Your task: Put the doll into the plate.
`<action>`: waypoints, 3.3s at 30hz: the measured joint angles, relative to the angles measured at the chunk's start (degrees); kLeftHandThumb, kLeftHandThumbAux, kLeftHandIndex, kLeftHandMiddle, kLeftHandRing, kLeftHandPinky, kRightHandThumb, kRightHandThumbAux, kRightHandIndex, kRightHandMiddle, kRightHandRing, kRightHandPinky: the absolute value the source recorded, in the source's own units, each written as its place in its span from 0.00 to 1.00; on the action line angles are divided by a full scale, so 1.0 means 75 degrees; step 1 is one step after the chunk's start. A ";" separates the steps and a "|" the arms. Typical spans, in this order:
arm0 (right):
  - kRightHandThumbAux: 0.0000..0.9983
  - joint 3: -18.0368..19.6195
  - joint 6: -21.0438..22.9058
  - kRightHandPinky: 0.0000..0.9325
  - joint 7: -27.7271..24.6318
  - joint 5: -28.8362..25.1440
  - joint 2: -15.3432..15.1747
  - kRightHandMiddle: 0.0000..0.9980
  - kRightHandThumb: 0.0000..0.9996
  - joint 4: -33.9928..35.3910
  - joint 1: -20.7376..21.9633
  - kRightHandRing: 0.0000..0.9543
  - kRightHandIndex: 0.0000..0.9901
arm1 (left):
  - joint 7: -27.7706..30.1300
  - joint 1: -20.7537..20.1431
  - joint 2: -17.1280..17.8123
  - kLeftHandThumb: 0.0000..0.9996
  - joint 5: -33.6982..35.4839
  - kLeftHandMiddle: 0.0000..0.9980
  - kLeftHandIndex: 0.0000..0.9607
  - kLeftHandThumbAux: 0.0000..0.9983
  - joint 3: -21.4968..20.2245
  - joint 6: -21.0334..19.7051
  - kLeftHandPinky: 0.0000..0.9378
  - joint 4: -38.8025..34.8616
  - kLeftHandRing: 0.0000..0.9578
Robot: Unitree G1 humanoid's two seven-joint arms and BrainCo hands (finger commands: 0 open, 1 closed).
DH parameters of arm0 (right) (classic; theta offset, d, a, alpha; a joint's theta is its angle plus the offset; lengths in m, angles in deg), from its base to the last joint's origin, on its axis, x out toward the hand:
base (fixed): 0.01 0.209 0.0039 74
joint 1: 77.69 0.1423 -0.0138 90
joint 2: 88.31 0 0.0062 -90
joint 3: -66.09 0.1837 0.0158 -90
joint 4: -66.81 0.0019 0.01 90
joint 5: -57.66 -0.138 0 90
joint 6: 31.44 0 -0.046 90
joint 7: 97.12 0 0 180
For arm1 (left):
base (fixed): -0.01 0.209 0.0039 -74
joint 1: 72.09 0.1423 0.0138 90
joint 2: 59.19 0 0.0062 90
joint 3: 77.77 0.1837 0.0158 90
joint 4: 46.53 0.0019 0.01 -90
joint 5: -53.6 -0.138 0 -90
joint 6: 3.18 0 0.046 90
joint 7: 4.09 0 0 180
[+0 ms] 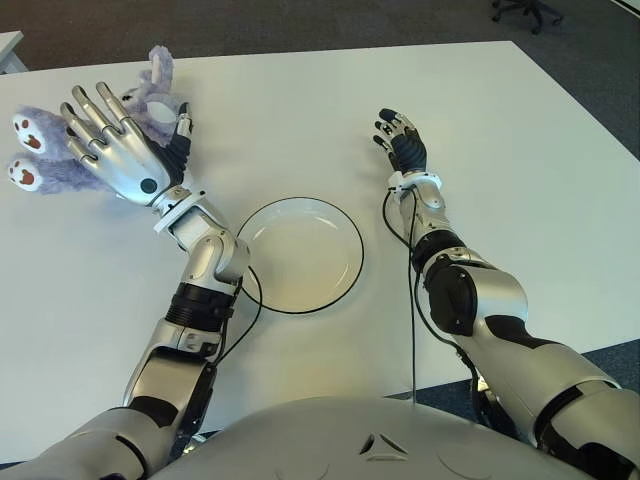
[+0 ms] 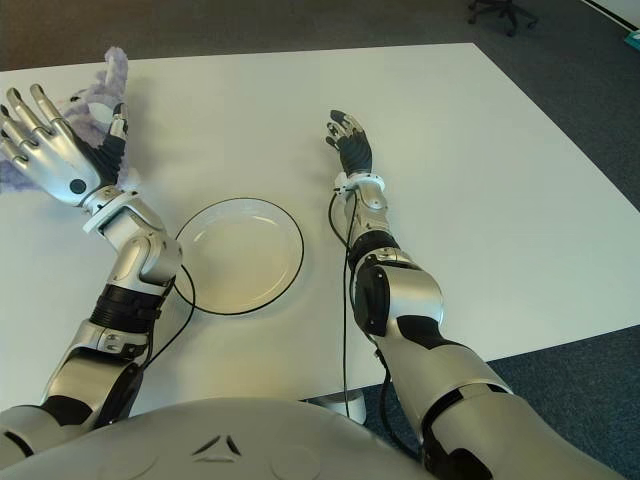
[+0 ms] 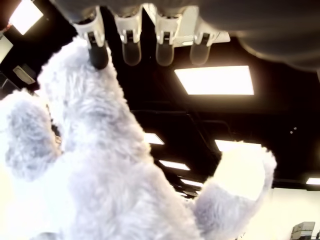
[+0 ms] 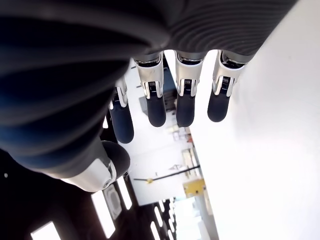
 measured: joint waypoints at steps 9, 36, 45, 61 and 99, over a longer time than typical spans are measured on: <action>0.69 0.0024 0.0004 0.15 -0.0076 -0.0027 0.0000 0.14 0.68 -0.0001 0.0000 0.12 0.22 | -0.0064 -0.0082 0.0008 0.10 -0.0056 0.00 0.00 0.06 0.0056 -0.0001 0.00 0.0066 0.00; 0.71 0.0017 0.0005 0.15 -0.0138 -0.0020 0.0009 0.14 0.65 0.0004 0.0002 0.12 0.22 | 0.0522 0.0402 -0.0243 0.11 -0.1353 0.00 0.00 0.07 0.1338 -0.0472 0.00 -0.0694 0.00; 0.71 0.0008 0.0007 0.15 -0.0057 -0.0016 0.0008 0.14 0.68 0.0000 0.0003 0.13 0.21 | 0.1194 0.1143 -0.0711 0.07 -0.2491 0.00 0.00 0.07 0.1835 -0.0782 0.00 -0.1816 0.00; 0.70 0.0038 0.0071 0.16 -0.0057 -0.0031 0.0031 0.15 0.69 -0.0001 -0.0009 0.13 0.20 | 0.0555 0.1510 -0.0926 0.04 -0.3193 0.00 0.00 0.06 0.1423 -0.0614 0.00 -0.2335 0.00; 0.68 -0.0004 0.0085 0.17 -0.0102 -0.0015 0.0015 0.16 0.72 -0.0001 -0.0016 0.14 0.19 | -0.2243 0.1569 -0.1267 0.22 -0.1052 0.00 0.00 0.20 -0.0849 0.1244 0.00 -0.3039 0.00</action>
